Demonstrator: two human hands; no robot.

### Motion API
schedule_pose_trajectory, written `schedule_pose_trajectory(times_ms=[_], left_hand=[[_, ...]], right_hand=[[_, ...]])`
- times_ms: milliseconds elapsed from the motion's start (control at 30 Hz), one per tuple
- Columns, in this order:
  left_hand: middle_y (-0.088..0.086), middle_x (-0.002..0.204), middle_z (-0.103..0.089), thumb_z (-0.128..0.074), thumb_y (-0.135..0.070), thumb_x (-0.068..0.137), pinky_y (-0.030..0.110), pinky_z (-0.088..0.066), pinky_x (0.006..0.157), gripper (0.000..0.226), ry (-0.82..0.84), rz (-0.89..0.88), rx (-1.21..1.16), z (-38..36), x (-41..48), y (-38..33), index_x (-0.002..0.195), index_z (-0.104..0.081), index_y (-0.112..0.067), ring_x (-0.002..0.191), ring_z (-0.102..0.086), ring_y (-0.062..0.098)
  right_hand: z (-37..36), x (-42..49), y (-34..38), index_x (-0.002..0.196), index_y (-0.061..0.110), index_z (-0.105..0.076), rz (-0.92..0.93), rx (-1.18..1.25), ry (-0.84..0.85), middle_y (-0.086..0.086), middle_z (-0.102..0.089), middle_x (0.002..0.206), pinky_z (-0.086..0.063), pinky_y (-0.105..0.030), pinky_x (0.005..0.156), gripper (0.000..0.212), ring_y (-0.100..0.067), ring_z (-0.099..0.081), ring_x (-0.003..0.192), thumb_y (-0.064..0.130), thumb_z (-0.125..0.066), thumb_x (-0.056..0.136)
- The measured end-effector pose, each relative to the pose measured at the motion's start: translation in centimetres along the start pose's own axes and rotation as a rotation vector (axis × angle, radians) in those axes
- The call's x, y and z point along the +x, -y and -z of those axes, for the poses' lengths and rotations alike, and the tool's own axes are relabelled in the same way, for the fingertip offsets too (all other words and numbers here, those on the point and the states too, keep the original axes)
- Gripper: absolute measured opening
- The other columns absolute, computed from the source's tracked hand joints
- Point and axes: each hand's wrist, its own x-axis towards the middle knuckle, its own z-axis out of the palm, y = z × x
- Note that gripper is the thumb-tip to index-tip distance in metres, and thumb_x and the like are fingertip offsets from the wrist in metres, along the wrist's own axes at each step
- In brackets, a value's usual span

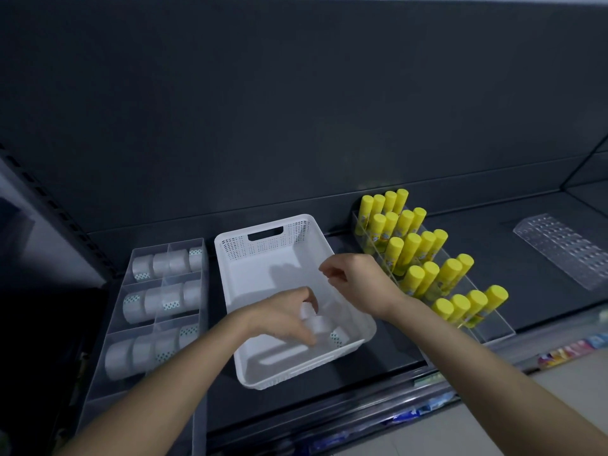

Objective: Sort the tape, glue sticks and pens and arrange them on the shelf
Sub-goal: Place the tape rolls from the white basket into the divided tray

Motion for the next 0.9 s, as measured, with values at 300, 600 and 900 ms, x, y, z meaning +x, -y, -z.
schedule_pose_trajectory(times_ms=[300, 600, 900], left_hand=[[-0.003, 0.074, -0.053, -0.067, -0.019, 0.065, 0.018, -0.034, 0.039, 0.039, -0.119, 0.018, 0.114, 1.1, -1.0, 0.4, 0.097, -0.047, -0.023, 0.055, -0.049, 0.009], [-0.001, 0.080, -0.056, -0.070, -0.015, 0.059, 0.018, -0.045, 0.048, 0.034, -0.509, -0.024, -0.389, 4.5, -4.2, 1.9, 0.088, -0.054, -0.020, 0.055, -0.051, 0.003], [0.007, 0.104, -0.062, -0.074, -0.006, 0.064, 0.033, -0.058, 0.069, 0.041, -0.658, -0.075, -0.976, 5.0, -6.7, 3.4, 0.101, -0.062, -0.017, 0.077, -0.064, 0.016]], right_hand=[[1.3, 0.4, 0.4, 0.117, 0.017, -0.063, 0.099, -0.152, 0.372, -0.002, -0.062, 0.114, -0.044, -0.026, 0.087, 0.036, -0.021, -0.057, 0.101, 0.014, -0.068, 0.082], [-0.7, 1.1, 2.7, 0.143, 0.034, -0.029, 0.161, -0.563, 0.889, -0.009, -0.039, 0.129, -0.048, -0.038, 0.087, 0.073, -0.030, -0.051, 0.112, 0.020, -0.065, 0.081], [-2.6, 2.8, 2.1, 0.123, 0.027, -0.050, -0.059, -0.164, 0.852, -0.008, -0.055, 0.113, -0.056, -0.044, 0.080, 0.051, -0.029, -0.062, 0.097, 0.013, -0.064, 0.077]])
